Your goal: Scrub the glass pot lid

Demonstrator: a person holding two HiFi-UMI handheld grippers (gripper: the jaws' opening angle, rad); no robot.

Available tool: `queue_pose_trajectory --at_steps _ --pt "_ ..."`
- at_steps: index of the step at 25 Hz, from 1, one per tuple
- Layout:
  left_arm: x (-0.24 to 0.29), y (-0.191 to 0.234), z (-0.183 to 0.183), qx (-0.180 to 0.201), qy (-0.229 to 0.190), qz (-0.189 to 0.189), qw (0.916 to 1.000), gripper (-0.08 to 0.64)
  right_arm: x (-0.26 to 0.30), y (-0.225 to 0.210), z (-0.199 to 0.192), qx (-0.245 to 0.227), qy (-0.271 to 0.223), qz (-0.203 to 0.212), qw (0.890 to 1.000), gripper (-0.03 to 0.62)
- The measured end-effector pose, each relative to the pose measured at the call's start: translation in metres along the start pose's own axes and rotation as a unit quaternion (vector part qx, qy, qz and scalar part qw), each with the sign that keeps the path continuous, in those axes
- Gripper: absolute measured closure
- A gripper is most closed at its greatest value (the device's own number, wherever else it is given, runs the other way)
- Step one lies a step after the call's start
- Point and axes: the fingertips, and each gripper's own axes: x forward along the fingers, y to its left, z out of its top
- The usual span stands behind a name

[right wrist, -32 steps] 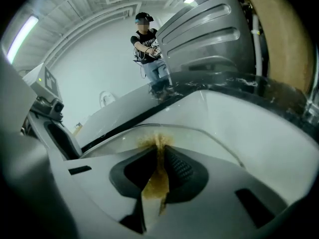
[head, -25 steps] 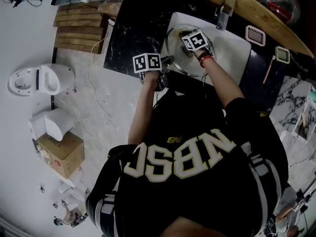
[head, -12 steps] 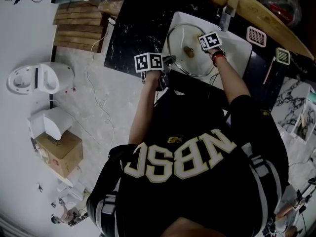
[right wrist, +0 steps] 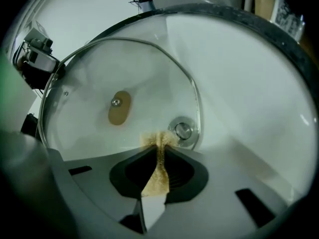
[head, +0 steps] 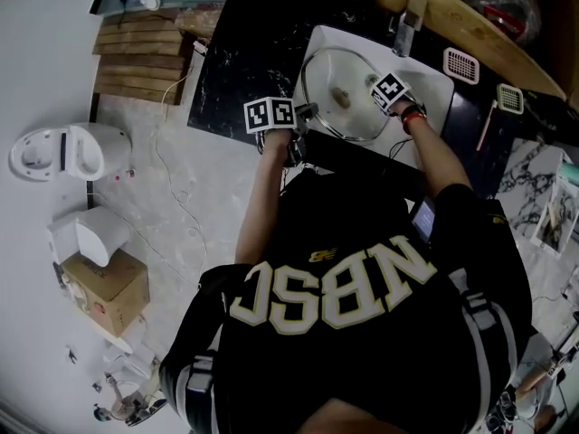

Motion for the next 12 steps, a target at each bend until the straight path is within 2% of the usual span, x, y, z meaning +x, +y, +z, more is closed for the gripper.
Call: queue_pose_trajectory --at_steps 2,4,6,9,12 --pt "0.0 0.0 -0.001 -0.001 0.0 0.001 1.0 0.472 -0.003 0.012 -0.008 -0.01 0.023 0.027 0.999 0.537" --pt "0.0 0.0 0.0 0.001 -0.001 0.001 1.0 0.472 -0.008 0.029 -0.014 -0.015 0.036 0.072 0.997 0.538" --pt "0.0 0.0 0.0 0.001 -0.001 0.001 1.0 0.472 -0.014 0.047 -0.017 -0.026 0.04 0.109 0.993 0.538" --pt "0.001 0.0 0.0 0.002 0.0 0.001 1.0 0.472 -0.022 0.069 -0.018 -0.048 0.046 0.138 0.988 0.538" --pt "0.001 0.0 0.0 0.002 0.0 0.001 1.0 0.472 -0.031 0.092 -0.016 -0.041 0.035 0.183 0.982 0.538"
